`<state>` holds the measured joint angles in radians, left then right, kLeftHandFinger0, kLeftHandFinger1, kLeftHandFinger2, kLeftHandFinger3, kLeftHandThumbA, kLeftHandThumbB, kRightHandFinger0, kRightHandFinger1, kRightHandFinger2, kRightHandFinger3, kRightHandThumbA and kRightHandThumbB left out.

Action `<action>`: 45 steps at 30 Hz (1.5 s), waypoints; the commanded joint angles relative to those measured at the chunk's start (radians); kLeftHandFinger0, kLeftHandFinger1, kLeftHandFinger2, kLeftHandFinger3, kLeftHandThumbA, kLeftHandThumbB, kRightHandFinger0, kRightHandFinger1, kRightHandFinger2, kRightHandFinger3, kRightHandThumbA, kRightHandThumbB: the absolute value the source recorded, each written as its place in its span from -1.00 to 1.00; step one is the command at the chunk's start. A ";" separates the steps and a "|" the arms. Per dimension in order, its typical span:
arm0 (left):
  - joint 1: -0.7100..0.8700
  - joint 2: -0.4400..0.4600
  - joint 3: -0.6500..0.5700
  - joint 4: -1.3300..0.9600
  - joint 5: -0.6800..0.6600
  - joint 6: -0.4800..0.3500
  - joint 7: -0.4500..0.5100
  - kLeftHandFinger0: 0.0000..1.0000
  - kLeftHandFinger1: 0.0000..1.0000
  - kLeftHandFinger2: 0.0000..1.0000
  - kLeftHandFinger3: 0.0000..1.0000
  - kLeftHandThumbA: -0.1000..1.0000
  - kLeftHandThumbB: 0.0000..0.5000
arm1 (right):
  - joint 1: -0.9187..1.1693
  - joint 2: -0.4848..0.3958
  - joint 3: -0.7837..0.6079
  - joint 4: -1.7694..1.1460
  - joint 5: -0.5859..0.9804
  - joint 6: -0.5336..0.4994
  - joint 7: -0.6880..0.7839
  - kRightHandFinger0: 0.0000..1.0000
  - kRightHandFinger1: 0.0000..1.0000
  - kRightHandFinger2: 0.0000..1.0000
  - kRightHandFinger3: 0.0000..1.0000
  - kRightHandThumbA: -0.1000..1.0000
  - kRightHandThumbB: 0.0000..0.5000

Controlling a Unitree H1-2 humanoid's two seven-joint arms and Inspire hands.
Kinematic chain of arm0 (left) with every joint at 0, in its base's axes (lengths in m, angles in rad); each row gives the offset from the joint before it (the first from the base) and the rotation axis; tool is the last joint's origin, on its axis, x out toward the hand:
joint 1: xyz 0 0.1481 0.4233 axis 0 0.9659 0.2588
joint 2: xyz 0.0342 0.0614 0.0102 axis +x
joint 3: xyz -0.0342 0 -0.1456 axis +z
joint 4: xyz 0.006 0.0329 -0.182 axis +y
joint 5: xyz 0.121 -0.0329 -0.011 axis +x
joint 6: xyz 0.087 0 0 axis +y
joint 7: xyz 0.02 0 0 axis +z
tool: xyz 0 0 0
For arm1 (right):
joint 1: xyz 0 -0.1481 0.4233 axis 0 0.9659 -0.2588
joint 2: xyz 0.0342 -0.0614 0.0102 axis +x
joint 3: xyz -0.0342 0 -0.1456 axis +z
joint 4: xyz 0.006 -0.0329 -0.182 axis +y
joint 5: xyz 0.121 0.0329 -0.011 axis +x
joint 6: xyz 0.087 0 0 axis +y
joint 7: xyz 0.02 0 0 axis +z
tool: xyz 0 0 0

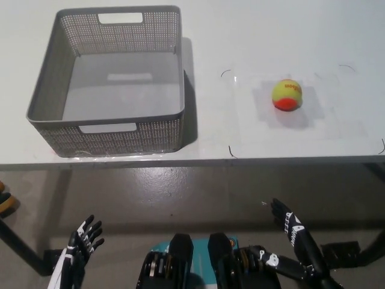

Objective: Use the right hand to pick up a tennis ball and put it into a container on the left side

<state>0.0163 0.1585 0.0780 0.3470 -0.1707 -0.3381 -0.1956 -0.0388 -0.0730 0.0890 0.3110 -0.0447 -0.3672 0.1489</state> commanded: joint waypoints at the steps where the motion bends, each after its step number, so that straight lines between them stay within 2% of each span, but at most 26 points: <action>1: -0.011 0.017 0.016 -0.018 -0.022 -0.039 -0.012 1.00 1.00 1.00 1.00 1.00 -0.11 | -0.002 -0.005 0.009 -0.108 -0.028 -0.053 -0.012 1.00 1.00 1.00 1.00 1.00 0.10; 4: 0.006 0.021 0.021 -0.020 -0.029 -0.048 -0.019 1.00 1.00 1.00 1.00 1.00 -0.14 | 0.020 0.010 0.005 -0.154 -0.068 -0.076 -0.044 1.00 1.00 1.00 1.00 1.00 0.08; 6: 0.011 0.026 0.019 -0.023 -0.023 -0.052 -0.024 1.00 1.00 1.00 1.00 1.00 -0.03 | 0.025 0.023 -0.011 -0.205 -0.098 -0.087 -0.076 1.00 1.00 1.00 1.00 1.00 0.00; 7: 0.011 0.025 0.019 -0.017 -0.021 -0.058 -0.025 1.00 1.00 1.00 1.00 1.00 -0.06 | 0.024 0.023 -0.022 -0.251 -0.137 -0.087 -0.098 1.00 1.00 1.00 1.00 1.00 -0.03; 11: 0.005 0.023 0.019 -0.004 -0.020 -0.071 -0.025 1.00 1.00 1.00 1.00 1.00 -0.11 | 0.011 0.006 -0.040 -0.356 -0.200 -0.030 -0.112 1.00 1.00 1.00 1.00 1.00 0.13; 14: 0.002 0.018 0.017 -0.001 -0.026 -0.071 -0.028 1.00 1.00 1.00 1.00 1.00 -0.13 | -0.024 -0.027 -0.060 -0.468 -0.245 0.074 -0.091 1.00 1.00 1.00 1.00 1.00 0.21; 15: 0.004 0.017 0.016 -0.005 -0.022 -0.070 -0.025 1.00 1.00 1.00 1.00 1.00 -0.13 | -0.042 -0.035 -0.070 -0.501 -0.265 0.113 -0.087 1.00 1.00 1.00 1.00 1.00 0.33; 17: 0.006 0.014 0.017 -0.011 -0.023 -0.066 -0.022 1.00 1.00 1.00 1.00 1.00 -0.13 | -0.083 -0.048 -0.084 -0.551 -0.292 0.185 -0.077 1.00 1.00 1.00 1.00 1.00 0.37; 21: 0.006 0.014 0.015 -0.013 -0.024 -0.063 -0.024 1.00 1.00 1.00 1.00 1.00 -0.17 | -0.165 -0.070 -0.104 -0.588 -0.359 0.271 -0.073 1.00 1.00 1.00 1.00 1.00 0.59; 22: 0.008 0.015 0.013 -0.016 -0.020 -0.063 -0.025 1.00 1.00 1.00 1.00 1.00 -0.18 | -0.197 -0.081 -0.107 -0.598 -0.385 0.309 -0.063 1.00 1.00 1.00 1.00 1.00 0.60; 23: 0.008 0.018 0.011 -0.016 -0.016 -0.065 -0.025 1.00 1.00 1.00 1.00 1.00 -0.19 | -0.236 -0.096 -0.105 -0.604 -0.420 0.345 -0.052 1.00 1.00 1.00 1.00 1.00 0.53; 24: 0.010 0.019 0.010 -0.021 -0.016 -0.058 -0.026 1.00 1.00 1.00 1.00 1.00 -0.13 | -0.266 -0.111 -0.101 -0.593 -0.443 0.360 -0.047 1.00 1.00 1.00 1.00 1.00 0.47; 28: 0.006 0.013 0.014 -0.008 -0.034 -0.068 -0.032 1.00 1.00 1.00 1.00 1.00 -0.19 | -0.396 -0.153 -0.087 -0.541 -0.489 0.444 -0.021 1.00 1.00 1.00 1.00 1.00 0.64; 30: 0.006 0.012 0.015 -0.009 -0.036 -0.067 -0.032 1.00 1.00 1.00 1.00 1.00 -0.21 | -0.435 -0.164 -0.080 -0.516 -0.490 0.465 -0.018 1.00 1.00 1.00 1.00 1.00 0.61; 32: -0.001 0.017 0.015 -0.008 -0.020 -0.066 -0.024 1.00 1.00 1.00 1.00 1.00 -0.10 | -0.517 -0.181 -0.064 -0.466 -0.520 0.511 -0.009 1.00 1.00 1.00 1.00 1.00 0.65; 34: -0.003 0.019 0.014 -0.006 -0.014 -0.067 -0.024 1.00 1.00 1.00 1.00 1.00 -0.07 | -0.555 -0.192 -0.052 -0.436 -0.534 0.527 -0.010 1.00 1.00 1.00 1.00 1.00 0.62; 37: -0.004 0.018 0.015 -0.006 -0.016 -0.065 -0.026 1.00 1.00 1.00 1.00 1.00 -0.05 | -0.637 -0.207 -0.036 -0.352 -0.535 0.543 -0.013 1.00 1.00 1.00 1.00 1.00 0.73; 39: -0.002 0.017 0.015 -0.011 -0.024 -0.057 -0.030 1.00 1.00 1.00 1.00 1.00 -0.12 | -0.709 -0.219 -0.016 -0.262 -0.552 0.552 -0.019 1.00 1.00 1.00 1.00 1.00 0.76; 41: -0.003 0.019 0.016 -0.014 -0.022 -0.060 -0.029 1.00 1.00 1.00 1.00 1.00 -0.07 | -0.765 -0.222 0.002 -0.185 -0.558 0.549 -0.031 1.00 1.00 1.00 1.00 1.00 0.75; 43: -0.005 0.021 0.018 -0.007 -0.019 -0.068 -0.028 1.00 1.00 1.00 1.00 1.00 -0.05 | -0.821 -0.226 0.020 -0.105 -0.564 0.568 -0.025 1.00 1.00 1.00 1.00 1.00 0.86; 45: -0.001 0.020 0.018 -0.010 -0.012 -0.070 -0.024 1.00 1.00 1.00 1.00 1.00 -0.03 | -0.854 -0.229 0.035 -0.052 -0.564 0.583 -0.020 1.00 1.00 1.00 1.00 1.00 0.88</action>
<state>0.0204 0.1617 0.0917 0.3500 -0.1871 -0.3594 -0.2146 -0.7803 -0.2756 0.1014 0.1945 -0.5720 0.1638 0.1229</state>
